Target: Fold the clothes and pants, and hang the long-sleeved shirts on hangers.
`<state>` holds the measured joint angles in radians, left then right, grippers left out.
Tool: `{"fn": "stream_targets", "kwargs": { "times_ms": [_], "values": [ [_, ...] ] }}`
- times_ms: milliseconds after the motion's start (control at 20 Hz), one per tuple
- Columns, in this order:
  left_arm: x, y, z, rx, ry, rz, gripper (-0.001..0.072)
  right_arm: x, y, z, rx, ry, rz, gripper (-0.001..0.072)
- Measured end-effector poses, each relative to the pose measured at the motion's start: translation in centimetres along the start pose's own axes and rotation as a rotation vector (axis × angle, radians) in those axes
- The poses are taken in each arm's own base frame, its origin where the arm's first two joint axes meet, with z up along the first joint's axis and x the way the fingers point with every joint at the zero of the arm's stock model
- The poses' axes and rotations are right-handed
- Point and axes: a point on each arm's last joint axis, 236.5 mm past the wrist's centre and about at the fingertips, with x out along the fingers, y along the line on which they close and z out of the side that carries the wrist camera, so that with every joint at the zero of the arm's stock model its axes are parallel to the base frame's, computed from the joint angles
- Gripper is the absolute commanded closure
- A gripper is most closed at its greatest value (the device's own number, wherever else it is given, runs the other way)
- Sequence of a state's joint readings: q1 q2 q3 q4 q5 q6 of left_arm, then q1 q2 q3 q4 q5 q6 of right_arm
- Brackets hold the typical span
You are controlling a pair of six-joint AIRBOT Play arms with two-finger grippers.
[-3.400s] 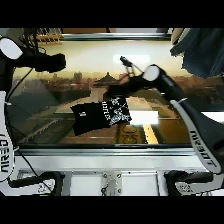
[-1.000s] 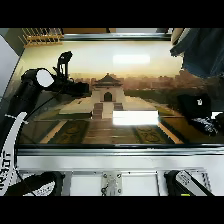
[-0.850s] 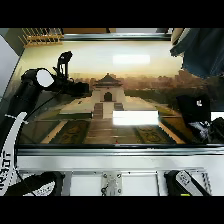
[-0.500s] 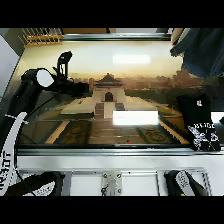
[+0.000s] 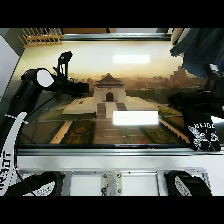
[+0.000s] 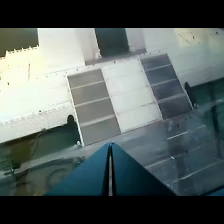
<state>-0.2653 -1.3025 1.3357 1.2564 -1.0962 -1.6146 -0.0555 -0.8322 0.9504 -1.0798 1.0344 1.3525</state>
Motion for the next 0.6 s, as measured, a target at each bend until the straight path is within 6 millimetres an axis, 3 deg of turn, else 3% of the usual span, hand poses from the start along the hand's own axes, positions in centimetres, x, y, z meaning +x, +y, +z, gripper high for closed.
{"fn": "stream_targets", "kwargs": {
  "times_ms": [100, 200, 600],
  "values": [
    [0.0, 0.0, 0.0, 0.000, 0.000, 0.000, 0.0702, 0.9, 2.8, -0.9, -0.068, 0.035, 0.063, 0.0692],
    [0.0, 0.0, 0.0, 0.000, 0.000, 0.000, 0.0702, 1.4, 4.3, -1.6, -0.105, 0.059, 0.097, 0.0692],
    [0.0, 0.0, 0.0, -0.001, 0.000, 0.000, 0.0702, 1.8, 5.7, -2.4, -0.135, 0.088, 0.130, 0.0692]
  ]
}}
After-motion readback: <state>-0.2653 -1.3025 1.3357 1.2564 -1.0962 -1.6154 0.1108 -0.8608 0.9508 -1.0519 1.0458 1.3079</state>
